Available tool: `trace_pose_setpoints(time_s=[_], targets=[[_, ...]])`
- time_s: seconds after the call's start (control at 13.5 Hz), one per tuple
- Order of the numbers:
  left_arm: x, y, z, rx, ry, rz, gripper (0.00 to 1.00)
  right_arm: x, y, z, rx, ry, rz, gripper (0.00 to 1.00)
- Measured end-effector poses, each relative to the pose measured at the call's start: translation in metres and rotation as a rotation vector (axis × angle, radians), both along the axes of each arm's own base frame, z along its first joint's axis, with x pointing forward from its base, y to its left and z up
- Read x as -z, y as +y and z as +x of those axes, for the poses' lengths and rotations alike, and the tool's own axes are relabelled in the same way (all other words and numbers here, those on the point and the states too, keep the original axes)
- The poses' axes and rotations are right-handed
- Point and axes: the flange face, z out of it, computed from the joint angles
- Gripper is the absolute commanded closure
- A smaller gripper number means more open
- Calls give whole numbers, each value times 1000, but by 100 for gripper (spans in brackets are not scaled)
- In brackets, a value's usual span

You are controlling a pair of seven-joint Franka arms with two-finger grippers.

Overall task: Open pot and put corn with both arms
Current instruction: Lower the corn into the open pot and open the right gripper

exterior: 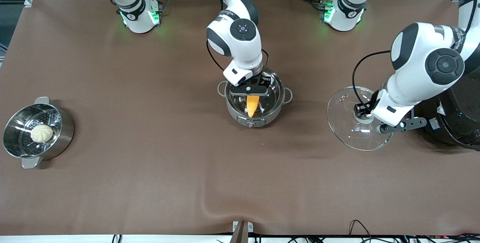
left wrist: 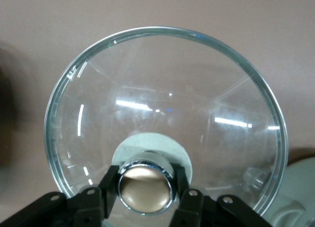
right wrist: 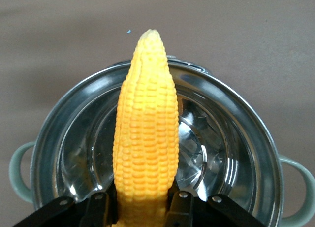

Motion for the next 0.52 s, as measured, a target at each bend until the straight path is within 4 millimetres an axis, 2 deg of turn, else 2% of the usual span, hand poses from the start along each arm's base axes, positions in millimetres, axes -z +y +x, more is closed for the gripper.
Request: trace_pose_setpoints(time_s=[0.3, 0.52], targets=[[32, 12, -2, -3, -27, -11, 100, -8, -1, 6, 22, -10, 7, 0], [65, 16, -8, -4, -50, -20, 100, -19, -14, 14, 13, 13, -36, 0]])
